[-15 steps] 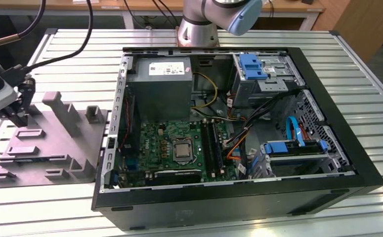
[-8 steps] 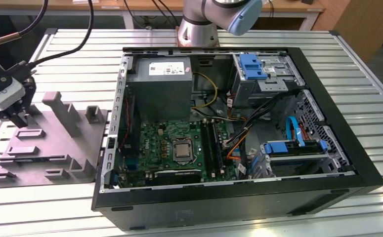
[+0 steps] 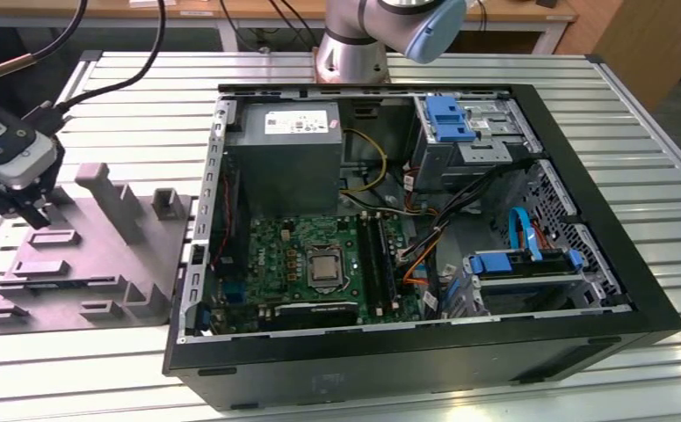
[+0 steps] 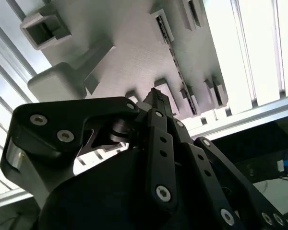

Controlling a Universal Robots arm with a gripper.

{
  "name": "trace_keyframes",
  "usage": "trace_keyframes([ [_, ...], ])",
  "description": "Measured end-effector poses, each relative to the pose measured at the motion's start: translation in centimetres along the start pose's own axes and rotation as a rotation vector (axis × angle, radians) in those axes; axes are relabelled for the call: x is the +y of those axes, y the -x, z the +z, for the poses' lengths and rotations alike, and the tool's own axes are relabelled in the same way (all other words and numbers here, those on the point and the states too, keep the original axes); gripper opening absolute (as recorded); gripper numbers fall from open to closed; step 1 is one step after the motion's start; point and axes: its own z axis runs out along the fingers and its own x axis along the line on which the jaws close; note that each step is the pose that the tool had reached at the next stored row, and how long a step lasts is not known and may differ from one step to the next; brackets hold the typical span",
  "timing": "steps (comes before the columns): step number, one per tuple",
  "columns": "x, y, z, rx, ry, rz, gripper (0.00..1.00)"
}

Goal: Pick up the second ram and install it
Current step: 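Pick up the second ram and move it above second insertion slot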

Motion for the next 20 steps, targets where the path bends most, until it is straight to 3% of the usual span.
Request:
trace_keyframes([
  [20, -0.03, -0.01, 0.69, 0.0160, 0.0069, -0.364, 0.11],
])
